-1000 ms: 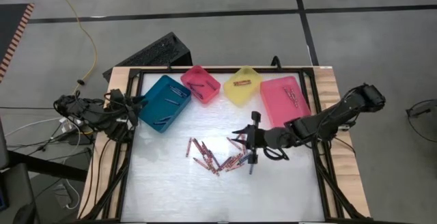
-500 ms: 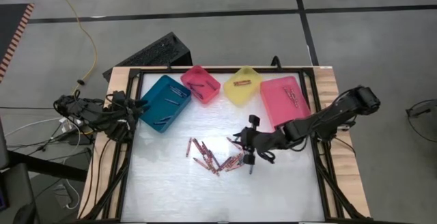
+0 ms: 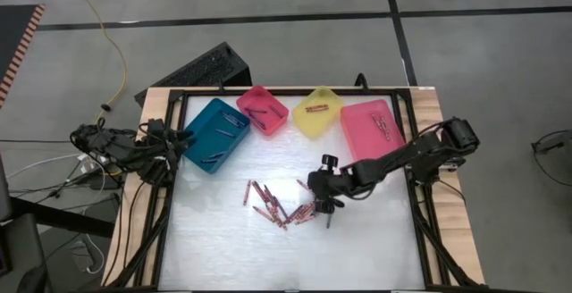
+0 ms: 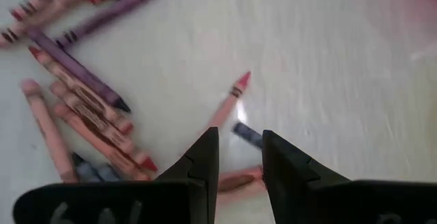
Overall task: Sort crayons
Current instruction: Put the blue crayon into the blue bin
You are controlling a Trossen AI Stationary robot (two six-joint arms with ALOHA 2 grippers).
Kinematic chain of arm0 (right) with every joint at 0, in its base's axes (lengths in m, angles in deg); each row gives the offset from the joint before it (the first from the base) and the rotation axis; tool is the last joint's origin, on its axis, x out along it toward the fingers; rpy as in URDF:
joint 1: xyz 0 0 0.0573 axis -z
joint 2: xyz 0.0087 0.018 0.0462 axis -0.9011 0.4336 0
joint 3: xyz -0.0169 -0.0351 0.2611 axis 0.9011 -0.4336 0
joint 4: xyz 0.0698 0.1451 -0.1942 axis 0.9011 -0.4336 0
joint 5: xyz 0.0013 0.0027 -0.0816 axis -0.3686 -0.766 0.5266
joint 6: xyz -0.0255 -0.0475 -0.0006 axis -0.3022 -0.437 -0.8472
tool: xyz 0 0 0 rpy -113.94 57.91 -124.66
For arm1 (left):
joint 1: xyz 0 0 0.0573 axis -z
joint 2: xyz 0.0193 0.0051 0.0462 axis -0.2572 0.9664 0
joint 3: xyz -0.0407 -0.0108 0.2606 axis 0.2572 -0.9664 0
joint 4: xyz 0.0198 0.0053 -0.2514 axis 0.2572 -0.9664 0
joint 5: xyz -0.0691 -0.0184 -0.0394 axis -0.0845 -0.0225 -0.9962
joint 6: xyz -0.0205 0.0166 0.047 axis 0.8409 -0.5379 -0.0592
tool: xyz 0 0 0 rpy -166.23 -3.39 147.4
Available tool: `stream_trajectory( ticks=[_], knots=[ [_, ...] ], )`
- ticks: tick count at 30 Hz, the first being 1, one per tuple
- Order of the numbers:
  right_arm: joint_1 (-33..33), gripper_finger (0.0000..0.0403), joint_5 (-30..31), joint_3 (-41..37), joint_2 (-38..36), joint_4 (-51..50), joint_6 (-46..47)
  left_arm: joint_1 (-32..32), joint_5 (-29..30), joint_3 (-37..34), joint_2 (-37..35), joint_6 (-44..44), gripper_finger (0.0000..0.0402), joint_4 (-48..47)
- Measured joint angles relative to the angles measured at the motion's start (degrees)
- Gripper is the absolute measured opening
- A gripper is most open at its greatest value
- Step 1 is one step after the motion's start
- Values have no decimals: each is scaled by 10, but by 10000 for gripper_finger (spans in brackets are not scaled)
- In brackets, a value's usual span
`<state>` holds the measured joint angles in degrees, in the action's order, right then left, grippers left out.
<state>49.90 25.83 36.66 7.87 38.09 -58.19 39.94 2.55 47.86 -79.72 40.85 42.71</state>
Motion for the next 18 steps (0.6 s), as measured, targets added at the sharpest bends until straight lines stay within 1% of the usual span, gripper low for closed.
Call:
stream_trajectory(
  ticks=[4,7,11,18],
  knots=[
    [40,107,-60,0,-10,-21,-43,0,2,0,0,0,145,2],
    [71,107,-90,0,-13,-27,-78,0,-2,6,0,-1,145,-1],
    [109,107,-123,0,-3,-22,-117,0,-29,31,0,-34,145,0],
    [146,107,-158,0,9,-38,-170,0,-21,45,0,-52,145,-18]
  ],
)
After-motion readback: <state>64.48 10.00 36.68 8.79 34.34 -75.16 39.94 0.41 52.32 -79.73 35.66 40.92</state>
